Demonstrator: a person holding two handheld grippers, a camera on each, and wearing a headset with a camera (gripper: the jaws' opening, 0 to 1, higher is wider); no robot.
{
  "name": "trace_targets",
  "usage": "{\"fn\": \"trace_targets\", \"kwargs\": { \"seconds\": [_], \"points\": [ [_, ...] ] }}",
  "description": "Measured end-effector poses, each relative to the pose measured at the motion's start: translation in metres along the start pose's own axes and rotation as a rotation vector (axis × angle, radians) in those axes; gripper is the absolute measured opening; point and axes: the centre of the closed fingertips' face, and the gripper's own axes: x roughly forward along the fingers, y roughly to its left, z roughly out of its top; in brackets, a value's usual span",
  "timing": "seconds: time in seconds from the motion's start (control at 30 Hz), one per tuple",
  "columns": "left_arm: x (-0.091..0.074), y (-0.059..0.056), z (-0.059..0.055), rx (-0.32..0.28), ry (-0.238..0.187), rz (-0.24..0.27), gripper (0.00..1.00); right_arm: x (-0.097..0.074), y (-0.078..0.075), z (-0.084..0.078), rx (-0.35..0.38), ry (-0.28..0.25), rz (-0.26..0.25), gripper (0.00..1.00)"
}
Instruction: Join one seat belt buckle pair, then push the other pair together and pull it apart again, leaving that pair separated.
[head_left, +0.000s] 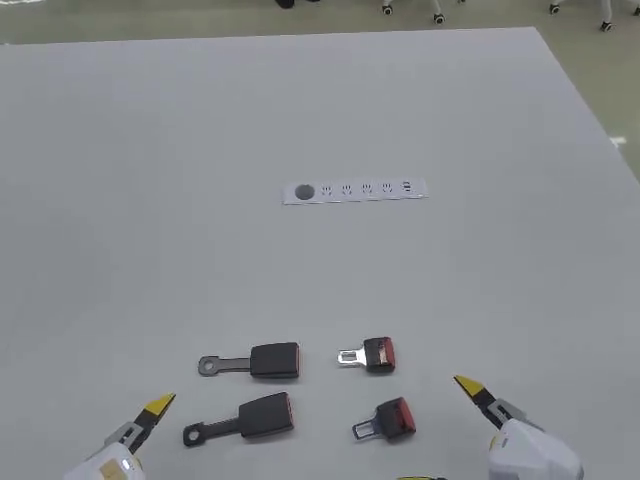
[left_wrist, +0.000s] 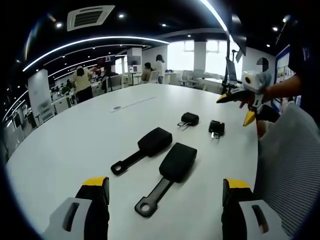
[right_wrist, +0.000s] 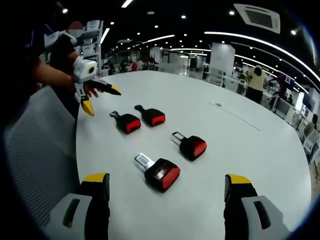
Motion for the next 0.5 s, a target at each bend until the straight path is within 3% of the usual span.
{"fn": "trace_targets", "kwargs": {
  "seconds": [0.5],
  "points": [
    [-0.001, 0.0, 0.0017, 0.003, -0.001, 0.002, 0.95, -0.0016, -0.0004, 0.0005, -0.004, -0.001, -0.001, 0.97]
  ]
}}
